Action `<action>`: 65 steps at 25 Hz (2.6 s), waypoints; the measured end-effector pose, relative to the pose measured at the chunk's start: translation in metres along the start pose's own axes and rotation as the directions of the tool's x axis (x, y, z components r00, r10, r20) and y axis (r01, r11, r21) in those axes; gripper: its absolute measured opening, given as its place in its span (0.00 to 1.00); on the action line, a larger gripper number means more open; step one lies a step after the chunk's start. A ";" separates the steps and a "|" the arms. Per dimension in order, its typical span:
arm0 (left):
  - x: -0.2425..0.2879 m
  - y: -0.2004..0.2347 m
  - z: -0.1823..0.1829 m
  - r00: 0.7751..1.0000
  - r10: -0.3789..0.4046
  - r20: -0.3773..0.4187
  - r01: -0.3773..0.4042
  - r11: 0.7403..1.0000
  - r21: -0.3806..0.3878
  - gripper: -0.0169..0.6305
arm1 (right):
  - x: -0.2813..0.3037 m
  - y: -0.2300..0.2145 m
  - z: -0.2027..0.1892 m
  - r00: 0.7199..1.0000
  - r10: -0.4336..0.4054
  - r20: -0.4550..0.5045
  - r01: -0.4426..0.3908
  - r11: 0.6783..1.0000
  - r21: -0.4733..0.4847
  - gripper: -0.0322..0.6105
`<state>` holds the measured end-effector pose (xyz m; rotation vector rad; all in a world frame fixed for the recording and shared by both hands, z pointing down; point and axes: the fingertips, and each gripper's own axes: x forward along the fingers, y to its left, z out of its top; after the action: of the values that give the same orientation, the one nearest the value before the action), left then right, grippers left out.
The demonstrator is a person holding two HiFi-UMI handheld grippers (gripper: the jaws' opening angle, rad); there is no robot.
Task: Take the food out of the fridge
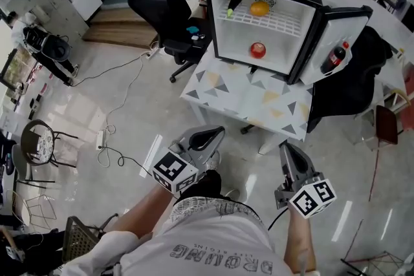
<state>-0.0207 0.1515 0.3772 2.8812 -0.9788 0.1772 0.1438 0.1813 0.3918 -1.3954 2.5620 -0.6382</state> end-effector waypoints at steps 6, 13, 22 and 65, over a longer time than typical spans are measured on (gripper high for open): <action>0.010 0.021 -0.006 1.000 -0.011 -0.007 0.011 1.000 -0.019 0.04 | 0.019 -0.008 0.002 1.000 -0.022 -0.010 0.022 1.000 0.003 0.03; 0.030 0.054 -0.011 0.999 -0.032 -0.009 0.032 0.999 -0.041 0.04 | 0.047 -0.024 0.005 0.998 -0.067 -0.008 0.067 0.998 0.008 0.03; 0.055 0.113 -0.010 0.999 -0.044 -0.019 0.042 0.997 -0.061 0.04 | 0.104 -0.043 0.015 0.995 -0.094 -0.020 0.094 0.995 0.016 0.03; 0.125 0.281 0.019 0.986 -0.169 -0.008 0.169 0.985 -0.042 0.04 | 0.278 -0.063 0.052 0.982 -0.188 0.004 0.188 0.982 0.013 0.03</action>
<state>-0.0929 -0.1479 0.3906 2.9037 -0.7218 0.1588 0.0552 -0.0949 0.3907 -1.6462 2.4364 -0.6764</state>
